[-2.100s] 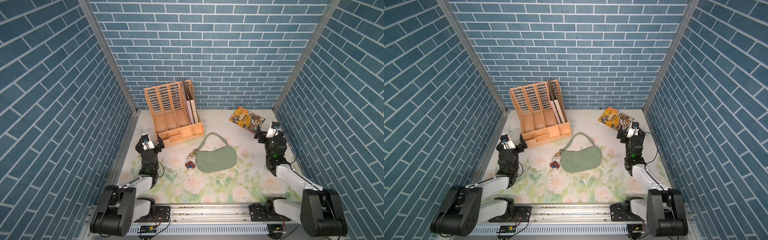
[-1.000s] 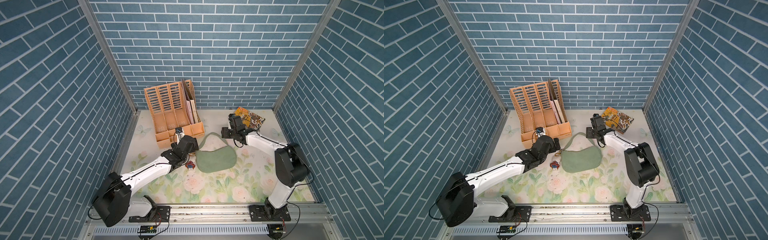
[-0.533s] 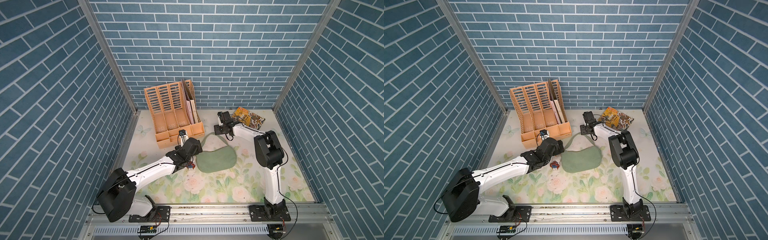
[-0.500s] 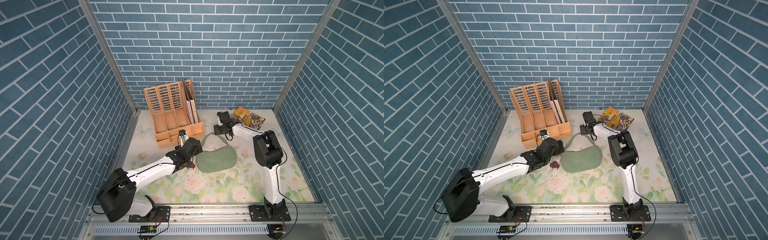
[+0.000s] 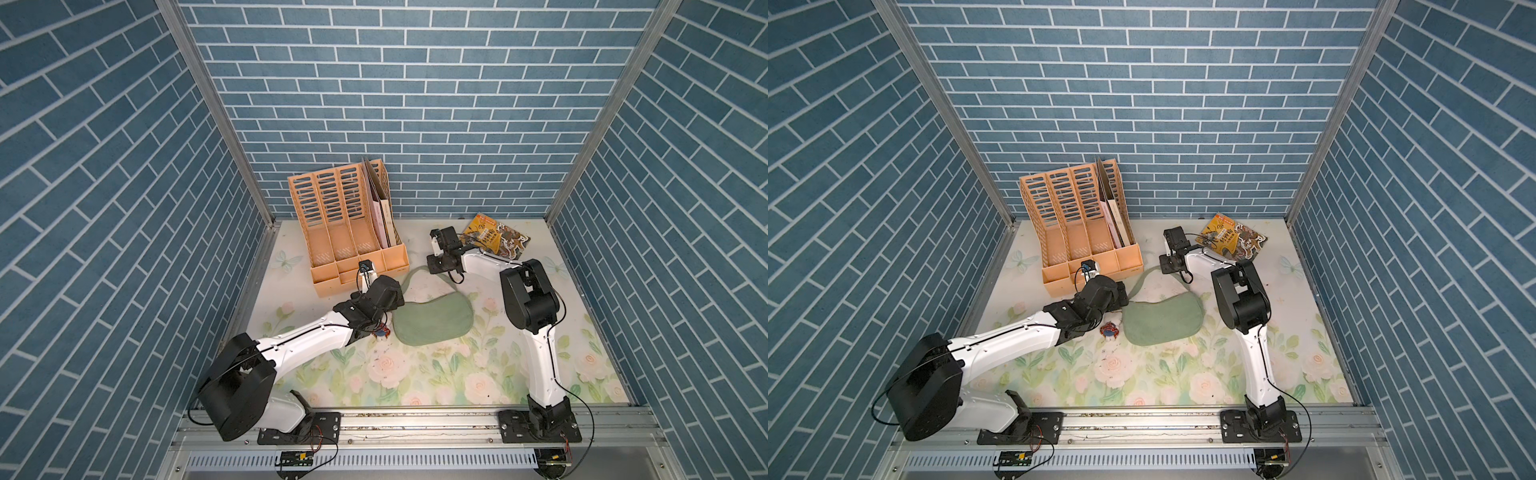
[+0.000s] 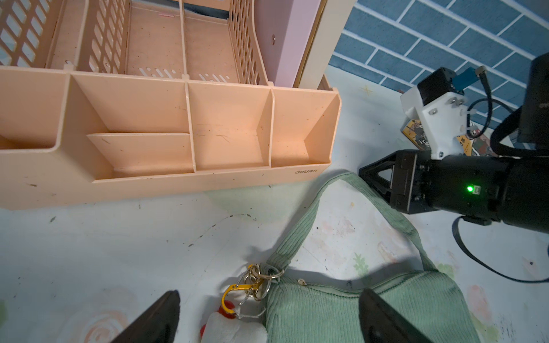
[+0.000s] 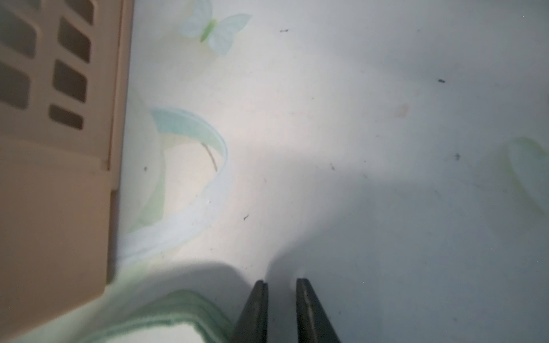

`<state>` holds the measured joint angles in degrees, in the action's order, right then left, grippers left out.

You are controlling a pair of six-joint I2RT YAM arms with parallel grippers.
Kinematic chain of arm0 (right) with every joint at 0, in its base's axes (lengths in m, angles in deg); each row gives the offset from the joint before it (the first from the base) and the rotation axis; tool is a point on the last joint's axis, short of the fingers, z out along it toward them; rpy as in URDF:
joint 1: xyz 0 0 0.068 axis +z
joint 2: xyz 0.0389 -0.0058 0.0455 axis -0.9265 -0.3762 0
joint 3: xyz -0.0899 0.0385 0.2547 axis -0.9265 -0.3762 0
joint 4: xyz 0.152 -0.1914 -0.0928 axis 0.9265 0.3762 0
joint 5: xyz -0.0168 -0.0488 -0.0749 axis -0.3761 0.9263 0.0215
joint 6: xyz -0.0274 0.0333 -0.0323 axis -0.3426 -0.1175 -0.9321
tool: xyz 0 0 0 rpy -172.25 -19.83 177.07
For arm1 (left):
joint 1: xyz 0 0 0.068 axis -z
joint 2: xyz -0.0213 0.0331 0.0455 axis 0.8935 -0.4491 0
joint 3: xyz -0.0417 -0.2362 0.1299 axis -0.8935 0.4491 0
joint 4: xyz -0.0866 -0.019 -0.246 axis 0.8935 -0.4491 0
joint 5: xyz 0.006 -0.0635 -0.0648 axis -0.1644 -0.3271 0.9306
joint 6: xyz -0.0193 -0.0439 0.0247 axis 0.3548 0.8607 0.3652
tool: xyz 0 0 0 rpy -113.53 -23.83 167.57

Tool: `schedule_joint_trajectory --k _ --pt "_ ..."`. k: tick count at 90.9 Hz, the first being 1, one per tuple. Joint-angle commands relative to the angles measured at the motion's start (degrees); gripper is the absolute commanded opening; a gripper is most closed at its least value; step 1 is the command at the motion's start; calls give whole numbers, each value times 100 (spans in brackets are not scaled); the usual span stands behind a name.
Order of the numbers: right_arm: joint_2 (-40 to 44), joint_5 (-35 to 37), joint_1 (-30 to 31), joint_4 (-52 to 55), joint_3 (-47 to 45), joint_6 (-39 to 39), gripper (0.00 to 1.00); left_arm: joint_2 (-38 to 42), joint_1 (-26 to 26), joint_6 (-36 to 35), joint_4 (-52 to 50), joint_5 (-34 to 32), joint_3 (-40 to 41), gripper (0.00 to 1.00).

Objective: Remove the decoration from the bag
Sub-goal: Pick up the bag from the center of the board.

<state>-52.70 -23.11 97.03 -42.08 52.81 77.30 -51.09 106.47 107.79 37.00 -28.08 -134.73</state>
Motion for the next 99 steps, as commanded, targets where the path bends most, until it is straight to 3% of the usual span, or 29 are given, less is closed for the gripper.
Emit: schedule_joint_trajectory --k 1,7,17,44,62,75,90,99 --pt "629 -206 31 88 -76 -145 44 120 -235 -254 -100 91 -75 95" --pt "614 -424 32 340 108 -281 54 198 -362 -391 42 263 8 94" --pt "395 -430 49 596 194 -479 61 309 -416 -588 262 389 63 92" --pt "-48 -347 110 737 285 -733 60 125 -417 -466 534 696 71 90" --pt "-187 -284 150 618 297 -707 43 69 -420 -607 469 620 1 88" --pt "-65 -341 171 559 253 -669 21 45 -434 -850 343 596 -121 85" --pt "1049 -1004 207 111 -240 -425 0 171 -606 -1329 335 992 -209 84" --pt "1721 -1346 276 -154 -638 -314 0 300 -671 -1901 399 1303 -292 88"
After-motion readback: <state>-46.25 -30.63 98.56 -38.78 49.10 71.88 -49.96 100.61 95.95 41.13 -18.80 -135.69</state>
